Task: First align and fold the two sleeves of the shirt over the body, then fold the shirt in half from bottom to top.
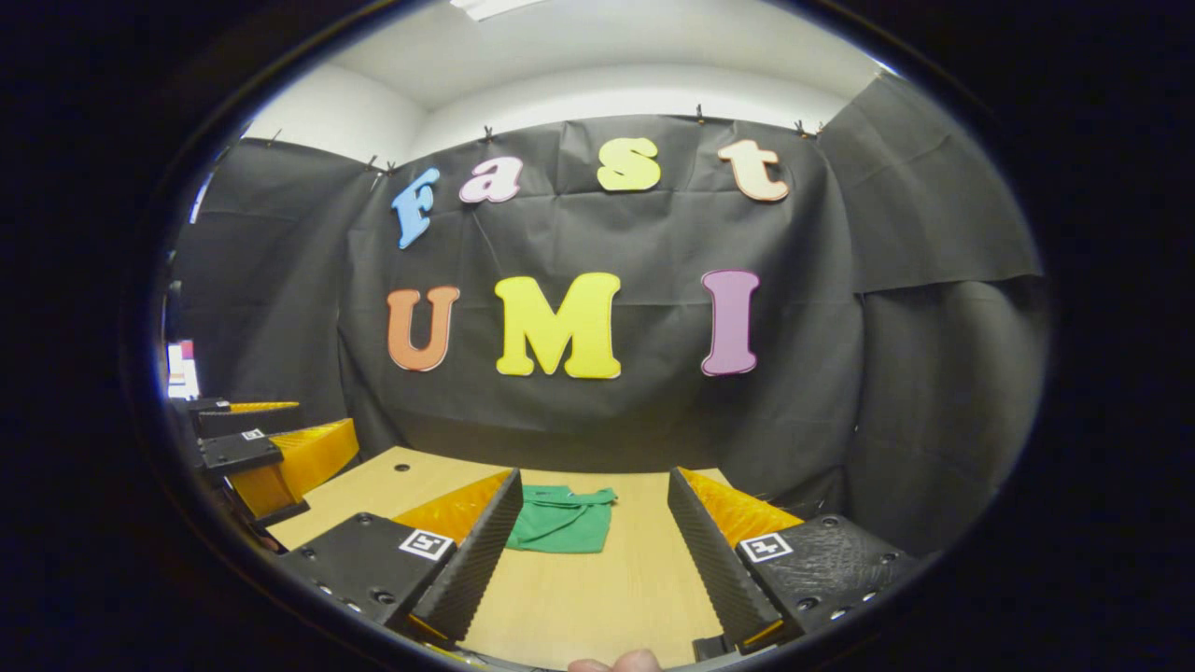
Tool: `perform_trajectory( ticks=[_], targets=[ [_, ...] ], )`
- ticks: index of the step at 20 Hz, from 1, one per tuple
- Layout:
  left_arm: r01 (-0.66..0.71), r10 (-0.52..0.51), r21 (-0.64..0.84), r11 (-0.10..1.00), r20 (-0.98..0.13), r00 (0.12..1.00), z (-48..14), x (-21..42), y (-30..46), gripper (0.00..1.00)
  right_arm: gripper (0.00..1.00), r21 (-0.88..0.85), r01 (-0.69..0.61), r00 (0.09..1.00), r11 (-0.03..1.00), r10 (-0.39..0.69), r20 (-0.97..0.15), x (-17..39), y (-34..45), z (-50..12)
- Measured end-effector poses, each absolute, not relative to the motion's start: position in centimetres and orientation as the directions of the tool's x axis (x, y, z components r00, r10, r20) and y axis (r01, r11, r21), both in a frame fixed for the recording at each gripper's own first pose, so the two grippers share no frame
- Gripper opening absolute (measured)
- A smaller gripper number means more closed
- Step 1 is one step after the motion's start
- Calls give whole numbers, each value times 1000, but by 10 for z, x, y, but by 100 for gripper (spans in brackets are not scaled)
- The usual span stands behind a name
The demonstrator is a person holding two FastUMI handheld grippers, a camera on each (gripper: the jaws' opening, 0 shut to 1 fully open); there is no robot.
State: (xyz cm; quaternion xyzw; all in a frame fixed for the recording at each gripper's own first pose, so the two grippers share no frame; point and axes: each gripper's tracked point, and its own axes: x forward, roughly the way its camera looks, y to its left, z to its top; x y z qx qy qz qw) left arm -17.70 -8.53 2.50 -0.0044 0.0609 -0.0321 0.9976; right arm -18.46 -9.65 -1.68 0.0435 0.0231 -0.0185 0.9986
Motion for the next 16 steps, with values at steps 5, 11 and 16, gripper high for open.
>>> perform_trajectory(
  ticks=[5, 11, 16],
  targets=[
    [61, -62, -16, 998, -105, 992, 23, -177, -83, 100, 97, 72, 22, 999, 997, -19, -44, -185, -88, -16],
    [57, -57, -8, 998, -103, 993, 22, -173, -80, 100, 97, 82, 19, 1000, 996, -17, -24, -179, -83, -6],
    [45, -46, -7, 999, -93, 995, 24, -169, -77, 100, 97, 93, 35, 999, 995, -35, -3, -170, -88, 0]
  ],
)
